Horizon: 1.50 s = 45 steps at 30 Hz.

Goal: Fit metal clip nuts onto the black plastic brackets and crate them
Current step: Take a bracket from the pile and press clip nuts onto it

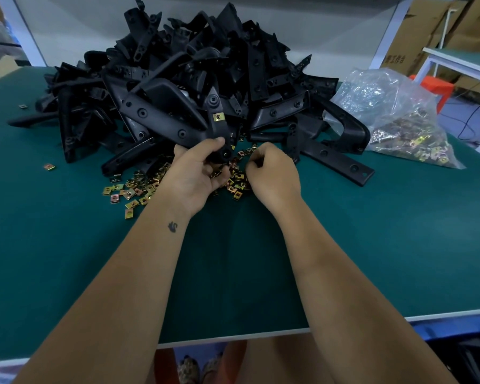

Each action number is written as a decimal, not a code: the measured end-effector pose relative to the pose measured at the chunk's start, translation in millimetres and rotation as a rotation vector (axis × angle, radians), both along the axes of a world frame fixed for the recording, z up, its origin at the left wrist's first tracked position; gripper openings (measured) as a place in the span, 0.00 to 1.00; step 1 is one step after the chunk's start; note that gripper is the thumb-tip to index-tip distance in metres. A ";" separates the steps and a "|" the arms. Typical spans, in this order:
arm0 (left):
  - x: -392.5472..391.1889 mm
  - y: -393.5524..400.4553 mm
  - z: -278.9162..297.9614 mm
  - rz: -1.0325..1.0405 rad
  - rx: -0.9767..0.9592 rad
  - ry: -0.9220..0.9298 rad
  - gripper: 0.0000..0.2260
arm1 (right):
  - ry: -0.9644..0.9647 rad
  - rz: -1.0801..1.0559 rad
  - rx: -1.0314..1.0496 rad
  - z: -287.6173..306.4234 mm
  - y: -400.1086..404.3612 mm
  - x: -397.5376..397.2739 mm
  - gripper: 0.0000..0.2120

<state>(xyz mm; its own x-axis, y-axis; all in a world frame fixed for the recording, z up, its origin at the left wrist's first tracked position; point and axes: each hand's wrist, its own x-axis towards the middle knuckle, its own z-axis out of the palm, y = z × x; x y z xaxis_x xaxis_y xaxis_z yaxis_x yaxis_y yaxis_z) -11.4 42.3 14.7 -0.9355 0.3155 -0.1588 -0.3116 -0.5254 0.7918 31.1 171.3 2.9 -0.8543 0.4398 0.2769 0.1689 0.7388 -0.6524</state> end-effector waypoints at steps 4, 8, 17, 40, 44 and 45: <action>1.0 0.8 1.1 0.023 0.045 -0.007 0.16 | 0.226 0.031 -0.465 5.7 0.1 -0.9 0.06; 0.0 -0.2 1.1 0.016 0.066 0.014 0.17 | 0.337 0.150 -0.752 8.6 0.9 -0.1 0.11; -1.5 -1.8 1.5 -0.020 0.072 -0.006 0.25 | 0.366 0.269 -0.950 10.5 0.2 -0.4 0.14; 5.7 -1.1 4.4 -0.110 0.021 0.071 0.25 | 0.248 0.354 -1.152 16.9 -4.8 4.4 0.08; 3.4 -1.0 1.9 -0.116 0.026 0.070 0.24 | 0.243 0.357 -1.140 17.8 -5.1 5.0 0.07; 2.8 -1.5 1.6 -0.120 0.029 0.072 0.23 | 0.244 0.357 -1.133 17.8 -5.3 5.0 0.07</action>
<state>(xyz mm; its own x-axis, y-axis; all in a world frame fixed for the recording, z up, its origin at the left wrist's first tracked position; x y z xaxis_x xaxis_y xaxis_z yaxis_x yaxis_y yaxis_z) -8.7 40.8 16.3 -0.8997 0.4289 -0.0817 -0.3162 -0.5110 0.7993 36.1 166.0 20.7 -0.9562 0.2870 0.0583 -0.1451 -0.2913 -0.9456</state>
